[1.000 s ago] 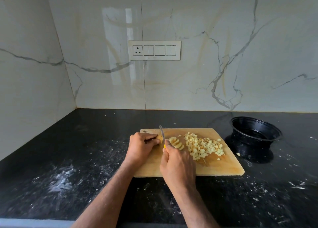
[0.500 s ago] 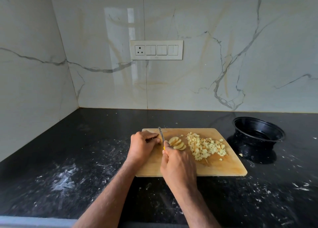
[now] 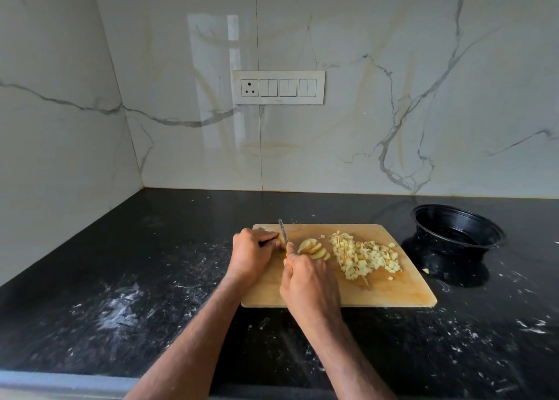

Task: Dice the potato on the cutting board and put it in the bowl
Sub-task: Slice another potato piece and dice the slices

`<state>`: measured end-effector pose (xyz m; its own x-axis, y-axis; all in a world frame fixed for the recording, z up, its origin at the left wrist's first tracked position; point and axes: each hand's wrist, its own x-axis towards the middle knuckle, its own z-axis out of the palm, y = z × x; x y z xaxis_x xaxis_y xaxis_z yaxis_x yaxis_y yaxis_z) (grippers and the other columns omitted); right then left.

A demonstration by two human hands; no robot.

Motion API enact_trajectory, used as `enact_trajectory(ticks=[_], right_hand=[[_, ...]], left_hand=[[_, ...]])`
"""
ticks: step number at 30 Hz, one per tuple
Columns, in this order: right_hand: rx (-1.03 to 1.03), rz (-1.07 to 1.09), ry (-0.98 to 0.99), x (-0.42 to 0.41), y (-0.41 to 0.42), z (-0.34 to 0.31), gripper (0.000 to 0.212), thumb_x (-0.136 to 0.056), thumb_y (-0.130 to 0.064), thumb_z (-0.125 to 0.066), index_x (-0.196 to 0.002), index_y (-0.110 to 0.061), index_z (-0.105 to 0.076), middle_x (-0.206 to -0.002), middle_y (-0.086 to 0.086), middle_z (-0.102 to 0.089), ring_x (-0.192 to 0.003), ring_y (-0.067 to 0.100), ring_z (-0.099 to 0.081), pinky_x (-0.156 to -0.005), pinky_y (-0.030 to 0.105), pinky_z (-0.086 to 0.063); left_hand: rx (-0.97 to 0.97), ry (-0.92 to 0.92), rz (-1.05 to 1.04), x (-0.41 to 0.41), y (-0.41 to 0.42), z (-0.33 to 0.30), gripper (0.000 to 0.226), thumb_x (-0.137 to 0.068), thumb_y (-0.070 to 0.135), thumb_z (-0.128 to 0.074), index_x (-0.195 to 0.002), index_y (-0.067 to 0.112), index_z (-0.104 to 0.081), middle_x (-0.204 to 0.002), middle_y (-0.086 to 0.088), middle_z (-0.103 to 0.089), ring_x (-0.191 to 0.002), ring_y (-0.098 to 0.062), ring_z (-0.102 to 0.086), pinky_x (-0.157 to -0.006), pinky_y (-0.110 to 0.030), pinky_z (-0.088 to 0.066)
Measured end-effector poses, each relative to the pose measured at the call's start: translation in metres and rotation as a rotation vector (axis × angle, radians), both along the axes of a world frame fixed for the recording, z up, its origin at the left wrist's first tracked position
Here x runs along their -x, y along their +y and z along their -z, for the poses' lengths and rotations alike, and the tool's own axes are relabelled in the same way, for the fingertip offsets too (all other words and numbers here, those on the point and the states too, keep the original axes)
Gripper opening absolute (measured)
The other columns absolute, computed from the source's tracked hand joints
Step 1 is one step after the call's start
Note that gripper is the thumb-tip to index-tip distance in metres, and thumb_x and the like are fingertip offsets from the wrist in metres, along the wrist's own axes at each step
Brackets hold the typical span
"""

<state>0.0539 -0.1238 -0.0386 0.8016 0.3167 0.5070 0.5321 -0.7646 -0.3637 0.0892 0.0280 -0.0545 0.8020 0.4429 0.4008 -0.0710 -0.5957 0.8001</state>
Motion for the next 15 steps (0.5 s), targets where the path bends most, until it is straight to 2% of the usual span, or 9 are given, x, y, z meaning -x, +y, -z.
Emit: enact_trajectory(ticks=[3,5,11,15], right_hand=[[-0.002,0.000,0.012,-0.0011,0.0018,-0.0013,0.035,-0.108,-0.031,-0.039,-0.119,-0.020,-0.070,-0.079,-0.005,-0.072,-0.063,0.009,-0.064,-0.054,0.025,-0.053],[0.002,0.005,0.014,-0.0008,0.0033,-0.0026,0.034,-0.107,-0.030,-0.041,-0.123,-0.021,-0.069,-0.081,-0.004,-0.073,-0.065,0.010,-0.066,-0.053,0.023,-0.051],[-0.016,-0.027,0.029,-0.0040,0.0046,-0.0028,0.032,-0.106,-0.029,-0.044,-0.128,-0.023,-0.067,-0.089,-0.005,-0.075,-0.070,0.010,-0.068,-0.059,0.029,-0.058],[0.024,-0.019,0.026,-0.0068,0.0075,0.0019,0.033,-0.106,-0.030,-0.040,-0.124,-0.022,-0.067,-0.089,-0.004,-0.074,-0.074,0.014,-0.069,-0.062,0.034,-0.059]], left_hand=[[0.016,0.003,-0.015,0.0015,-0.0017,-0.0023,0.019,-0.087,0.011,-0.078,-0.106,0.012,-0.079,-0.105,0.004,-0.076,-0.085,0.011,-0.061,-0.090,-0.006,-0.047],[0.029,0.003,-0.019,0.0029,-0.0028,-0.0035,0.019,-0.087,0.012,-0.078,-0.106,0.012,-0.079,-0.105,0.002,-0.077,-0.087,0.009,-0.062,-0.095,-0.016,-0.051],[0.009,0.000,-0.024,0.0043,-0.0040,-0.0061,0.016,-0.088,0.010,-0.077,-0.103,0.012,-0.080,-0.104,0.000,-0.077,-0.096,-0.004,-0.068,-0.100,-0.029,-0.053],[0.002,0.009,-0.022,0.0051,-0.0032,-0.0064,0.017,-0.088,0.011,-0.077,-0.104,0.012,-0.080,-0.104,-0.002,-0.078,-0.100,-0.008,-0.069,-0.100,-0.029,-0.053]])
